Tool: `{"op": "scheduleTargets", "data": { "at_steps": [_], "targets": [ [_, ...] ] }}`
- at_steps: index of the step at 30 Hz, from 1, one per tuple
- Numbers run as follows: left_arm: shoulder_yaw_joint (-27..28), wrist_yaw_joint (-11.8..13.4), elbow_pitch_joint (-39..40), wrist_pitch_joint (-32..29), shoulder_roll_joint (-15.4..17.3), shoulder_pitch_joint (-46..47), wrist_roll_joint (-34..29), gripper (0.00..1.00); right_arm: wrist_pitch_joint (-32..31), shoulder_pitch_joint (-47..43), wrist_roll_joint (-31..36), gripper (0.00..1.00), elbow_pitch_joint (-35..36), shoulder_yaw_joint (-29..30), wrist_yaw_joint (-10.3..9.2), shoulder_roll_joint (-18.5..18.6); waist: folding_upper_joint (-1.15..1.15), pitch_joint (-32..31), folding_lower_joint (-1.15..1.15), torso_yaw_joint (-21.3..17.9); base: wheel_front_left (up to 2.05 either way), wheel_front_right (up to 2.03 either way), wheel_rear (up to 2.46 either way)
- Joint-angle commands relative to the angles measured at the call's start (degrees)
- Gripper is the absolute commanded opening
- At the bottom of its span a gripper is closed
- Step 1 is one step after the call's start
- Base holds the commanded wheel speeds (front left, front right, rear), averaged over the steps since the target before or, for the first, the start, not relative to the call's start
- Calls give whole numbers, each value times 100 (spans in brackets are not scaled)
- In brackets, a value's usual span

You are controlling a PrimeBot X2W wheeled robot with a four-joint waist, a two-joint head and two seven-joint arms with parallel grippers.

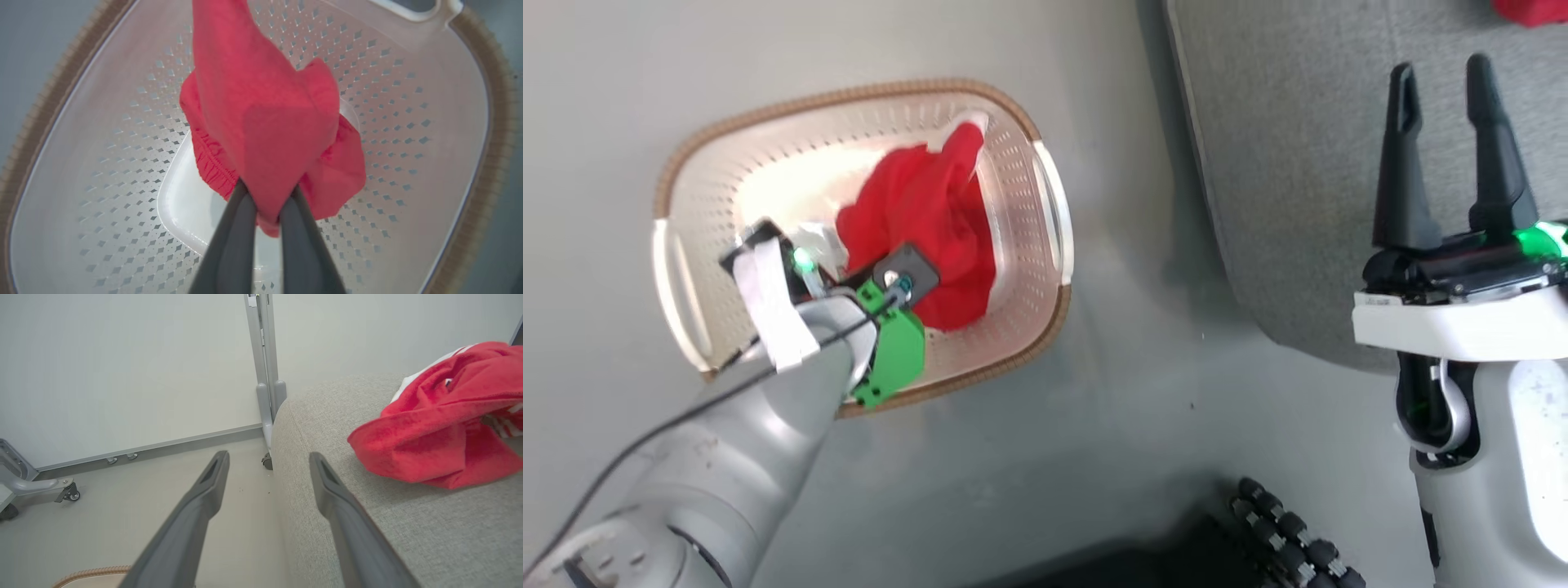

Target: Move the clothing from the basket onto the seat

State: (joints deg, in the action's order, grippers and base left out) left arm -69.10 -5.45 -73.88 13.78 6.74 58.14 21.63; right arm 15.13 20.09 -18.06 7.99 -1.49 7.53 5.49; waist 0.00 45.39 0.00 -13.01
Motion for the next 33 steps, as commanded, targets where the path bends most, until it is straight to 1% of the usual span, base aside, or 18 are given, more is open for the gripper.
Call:
{"op": "scheduleTargets", "data": {
  "at_steps": [1,5,7,13,19,25,28,33],
  "targets": [
    [45,49,3,58,-12,-198,95,0,2,-107,-49,100,-72,-38,-8,52,0,-952,0,349,0,0,0],
    [231,116,76,136,-5,-583,286,0,2,-261,-64,100,-281,-172,-8,112,0,-1525,0,423,0,0,0],
    [365,204,293,148,54,-685,375,0,1,-319,-65,100,-371,-215,-8,137,0,-1769,0,453,0,0,0],
    [920,522,1360,141,479,-1224,456,0,2,-564,-113,100,-620,-334,-8,157,0,-2497,0,559,0,0,0],
    [1605,822,2478,142,875,-1787,225,0,1,-823,-157,100,-815,-415,-8,131,0,-3146,0,612,0,0,0],
    [2349,1059,3588,141,1138,-2400,-104,0,2,-1101,-185,100,-958,-449,-8,116,0,-3663,0,648,0,0,0],
    [2741,1140,4107,136,1208,-2697,-275,0,2,-1220,-191,100,-1015,-485,-8,123,0,-3868,0,655,0,0,0],
    [3516,1269,5133,136,1236,-3337,-529,0,2,-1402,-200,100,-1085,-590,-8,157,0,-4188,0,636,0,0,0]
  ]
}}
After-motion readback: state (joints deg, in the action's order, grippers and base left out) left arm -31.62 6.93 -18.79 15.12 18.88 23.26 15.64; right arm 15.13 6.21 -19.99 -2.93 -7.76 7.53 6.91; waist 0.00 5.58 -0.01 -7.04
